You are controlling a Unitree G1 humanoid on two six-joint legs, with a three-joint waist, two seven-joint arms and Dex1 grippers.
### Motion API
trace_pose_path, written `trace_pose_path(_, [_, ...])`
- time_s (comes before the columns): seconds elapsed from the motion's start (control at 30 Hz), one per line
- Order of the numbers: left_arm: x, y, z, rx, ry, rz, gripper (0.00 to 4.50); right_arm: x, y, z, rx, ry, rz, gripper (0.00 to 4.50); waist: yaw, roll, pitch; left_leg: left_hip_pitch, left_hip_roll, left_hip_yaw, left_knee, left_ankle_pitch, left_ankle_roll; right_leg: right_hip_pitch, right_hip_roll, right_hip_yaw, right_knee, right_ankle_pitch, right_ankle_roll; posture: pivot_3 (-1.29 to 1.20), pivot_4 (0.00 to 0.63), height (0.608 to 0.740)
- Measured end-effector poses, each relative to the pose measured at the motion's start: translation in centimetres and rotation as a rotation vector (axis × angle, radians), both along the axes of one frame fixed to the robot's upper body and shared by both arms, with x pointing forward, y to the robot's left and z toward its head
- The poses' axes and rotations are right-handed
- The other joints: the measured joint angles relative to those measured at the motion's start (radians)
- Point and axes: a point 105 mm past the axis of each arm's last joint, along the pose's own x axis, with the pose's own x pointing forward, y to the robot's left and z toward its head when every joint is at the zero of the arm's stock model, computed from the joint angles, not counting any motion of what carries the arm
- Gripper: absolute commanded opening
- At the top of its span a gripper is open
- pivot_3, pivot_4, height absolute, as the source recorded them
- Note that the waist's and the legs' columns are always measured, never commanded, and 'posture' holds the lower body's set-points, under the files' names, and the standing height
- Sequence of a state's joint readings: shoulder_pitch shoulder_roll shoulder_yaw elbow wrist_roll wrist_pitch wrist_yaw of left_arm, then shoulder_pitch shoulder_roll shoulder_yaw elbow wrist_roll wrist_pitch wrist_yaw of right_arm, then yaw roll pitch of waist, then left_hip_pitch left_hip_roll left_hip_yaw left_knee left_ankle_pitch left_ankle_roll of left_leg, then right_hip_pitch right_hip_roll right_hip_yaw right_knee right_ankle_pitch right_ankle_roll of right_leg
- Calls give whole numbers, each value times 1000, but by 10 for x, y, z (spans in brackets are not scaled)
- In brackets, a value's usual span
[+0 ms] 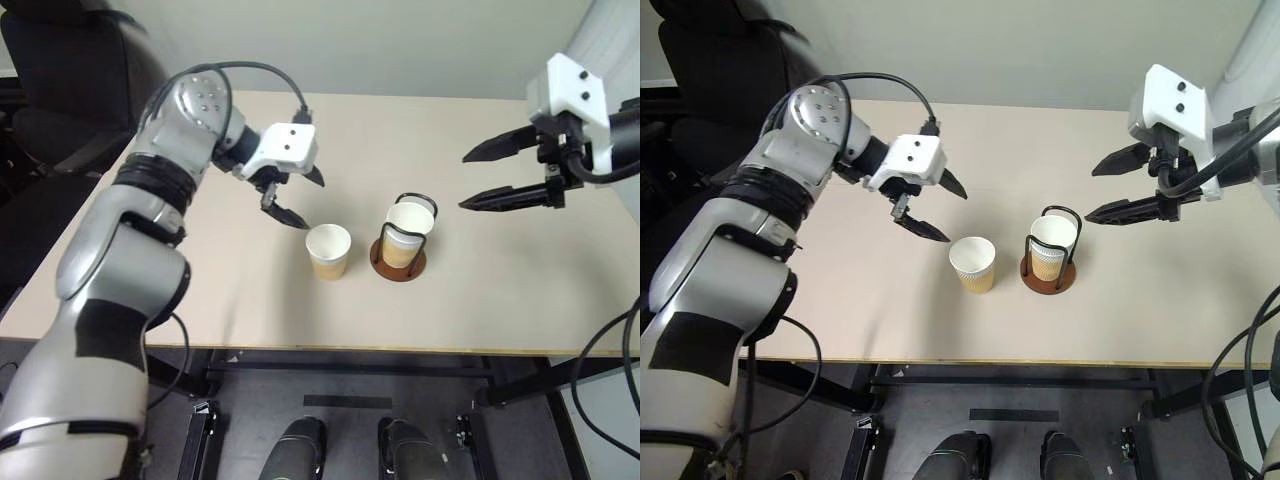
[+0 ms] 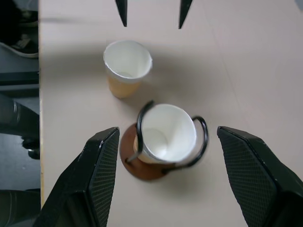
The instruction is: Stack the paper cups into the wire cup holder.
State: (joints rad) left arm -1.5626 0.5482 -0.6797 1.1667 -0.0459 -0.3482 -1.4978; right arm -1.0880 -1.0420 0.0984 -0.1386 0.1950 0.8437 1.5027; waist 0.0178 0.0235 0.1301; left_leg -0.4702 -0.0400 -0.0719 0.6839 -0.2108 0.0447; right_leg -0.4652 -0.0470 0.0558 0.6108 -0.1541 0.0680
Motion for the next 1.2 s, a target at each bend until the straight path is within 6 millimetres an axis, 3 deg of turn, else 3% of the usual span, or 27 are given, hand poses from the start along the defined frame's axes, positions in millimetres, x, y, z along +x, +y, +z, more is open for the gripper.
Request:
trace_pose_path(0.17, [12,-14,-14,61,-72,29,4500,-2,-9,-2,-9,10,-34,3297,-1,0,0,0,0,1,0,-1,4,-1,0,1,0,4,7,0,150,740])
trace_pose_path(0.4, [14,-27,-23,76,-71,26,4500,-6,-16,-1,-13,16,-58,3297,-1,0,0,0,0,3,-1,-1,3,-2,2,0,0,5,9,0,150,740])
trace_pose_path(0.67, [12,-30,-33,83,-22,16,4500,-8,-16,-4,-15,26,-54,3297,2,0,0,0,0,4,1,-1,4,-1,1,0,1,6,10,0,150,740])
trace_pose_path(0.9, [8,-22,-58,114,62,30,4500,-7,-16,-11,-7,46,-54,3297,4,0,0,0,0,5,4,-2,4,-1,1,0,2,7,11,0,150,740])
trace_pose_path(1.0, [6,-26,-71,123,92,29,3858,-7,-17,-13,-7,46,-56,3344,6,0,0,0,-1,4,7,-4,8,1,1,-1,1,7,12,0,150,740])
trace_pose_path(1.2, [7,-26,-82,151,90,32,1585,-7,-18,-13,-13,38,-54,3344,6,0,0,0,0,3,14,-8,15,3,2,1,2,8,13,0,150,740])
